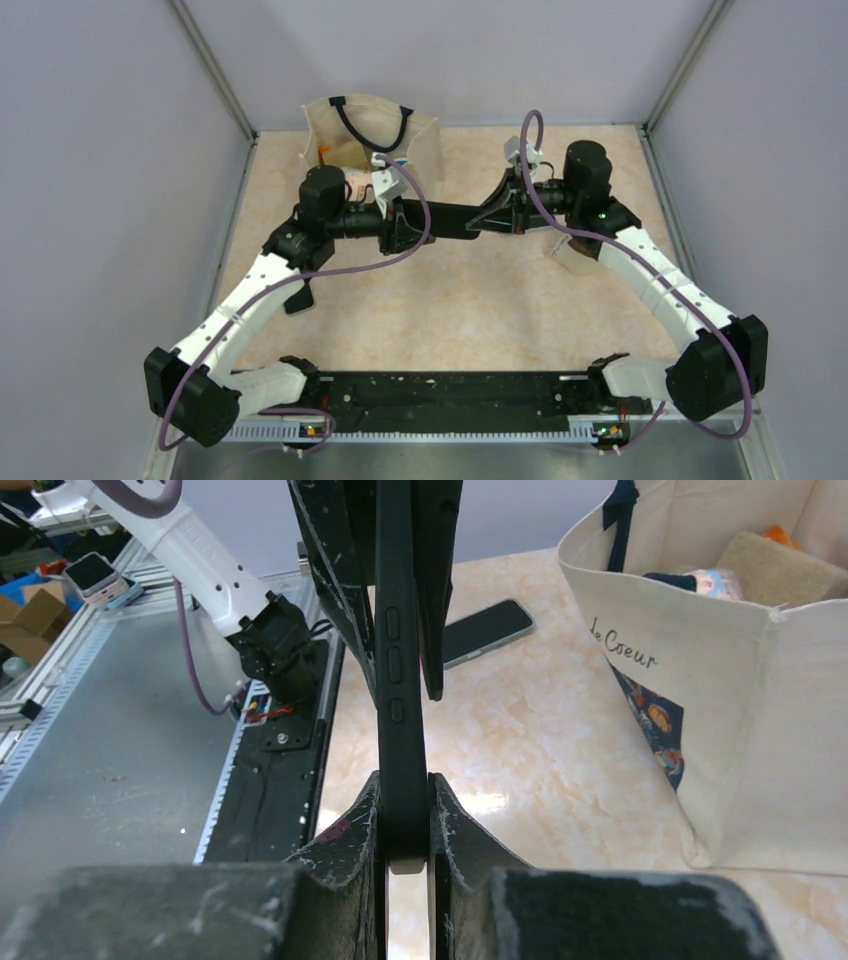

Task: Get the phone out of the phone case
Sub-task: Remove the phone case from the phone.

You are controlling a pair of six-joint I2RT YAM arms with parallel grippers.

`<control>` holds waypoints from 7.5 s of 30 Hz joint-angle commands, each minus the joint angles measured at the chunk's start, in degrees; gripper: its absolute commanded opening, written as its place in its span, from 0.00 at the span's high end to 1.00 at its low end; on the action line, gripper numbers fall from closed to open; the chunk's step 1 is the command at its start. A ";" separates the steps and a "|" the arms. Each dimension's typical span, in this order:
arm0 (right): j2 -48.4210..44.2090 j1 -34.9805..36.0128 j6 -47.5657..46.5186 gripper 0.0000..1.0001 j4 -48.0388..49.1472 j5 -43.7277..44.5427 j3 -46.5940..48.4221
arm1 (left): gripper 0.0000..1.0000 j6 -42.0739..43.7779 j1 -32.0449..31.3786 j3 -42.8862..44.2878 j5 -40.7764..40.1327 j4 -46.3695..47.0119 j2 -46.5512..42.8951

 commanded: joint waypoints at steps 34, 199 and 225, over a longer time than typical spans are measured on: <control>7.18 9.60 -26.85 0.26 -26.70 12.47 10.32 | 1.00 23.88 -4.68 16.13 -7.61 -28.98 3.61; -0.39 14.22 -53.43 1.00 -41.97 9.65 12.73 | 1.00 -43.31 -3.06 -8.68 -2.73 19.72 20.99; 1.39 10.68 -44.39 1.00 -39.86 15.06 8.67 | 0.08 4.33 -0.45 9.40 13.51 -18.85 11.84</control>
